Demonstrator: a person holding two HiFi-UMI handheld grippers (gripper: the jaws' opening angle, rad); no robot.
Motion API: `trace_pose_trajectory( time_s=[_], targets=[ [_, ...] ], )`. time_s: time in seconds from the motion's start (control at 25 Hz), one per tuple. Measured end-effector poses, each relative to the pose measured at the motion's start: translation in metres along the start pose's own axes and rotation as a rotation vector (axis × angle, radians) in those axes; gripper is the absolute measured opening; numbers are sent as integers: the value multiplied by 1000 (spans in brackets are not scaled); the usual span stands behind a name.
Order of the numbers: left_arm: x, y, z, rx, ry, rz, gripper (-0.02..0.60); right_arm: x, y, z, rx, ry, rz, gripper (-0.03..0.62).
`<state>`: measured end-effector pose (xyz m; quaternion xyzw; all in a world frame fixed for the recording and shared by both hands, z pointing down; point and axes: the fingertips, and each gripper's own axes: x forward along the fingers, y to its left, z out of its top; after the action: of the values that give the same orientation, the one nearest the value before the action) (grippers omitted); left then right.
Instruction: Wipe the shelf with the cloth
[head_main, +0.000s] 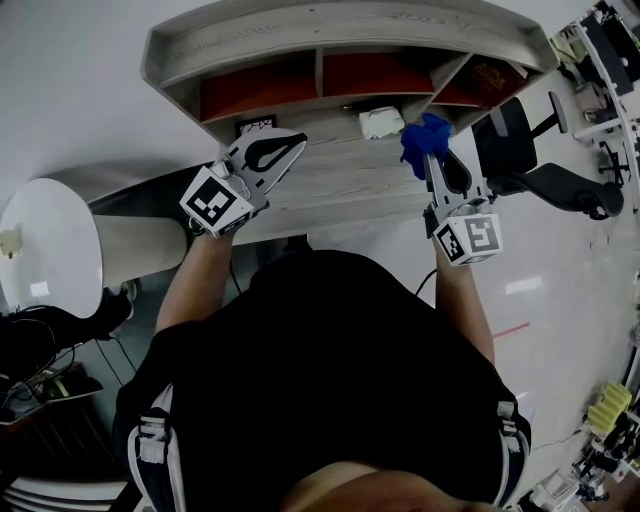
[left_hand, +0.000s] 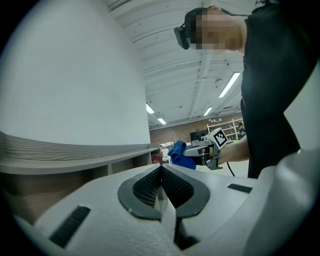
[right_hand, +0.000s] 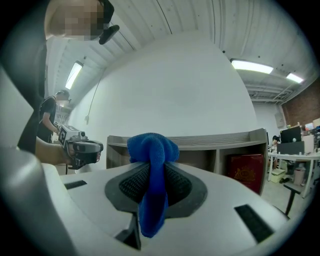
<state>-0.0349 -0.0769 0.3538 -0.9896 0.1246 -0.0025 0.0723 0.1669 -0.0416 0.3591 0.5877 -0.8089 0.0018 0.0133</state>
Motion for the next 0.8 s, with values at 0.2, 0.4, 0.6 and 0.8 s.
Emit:
trace_pose_trajectory(
  time_s=[0.2,0.4,0.6,0.8],
  targets=[
    [-2,35,-4,2,4,5,17,30,4,0,-9,11,10,74],
    [0,53,-10,-38,18,-5,17,55,5,-1,-10,26,10,74],
    [0,64,-15,-57,29,-29,17,76,8,-2,-19,47,12,73],
    [-4,79,-18,-46,36,-56,17,95,10,-7,-13,70,5,72]
  ],
)
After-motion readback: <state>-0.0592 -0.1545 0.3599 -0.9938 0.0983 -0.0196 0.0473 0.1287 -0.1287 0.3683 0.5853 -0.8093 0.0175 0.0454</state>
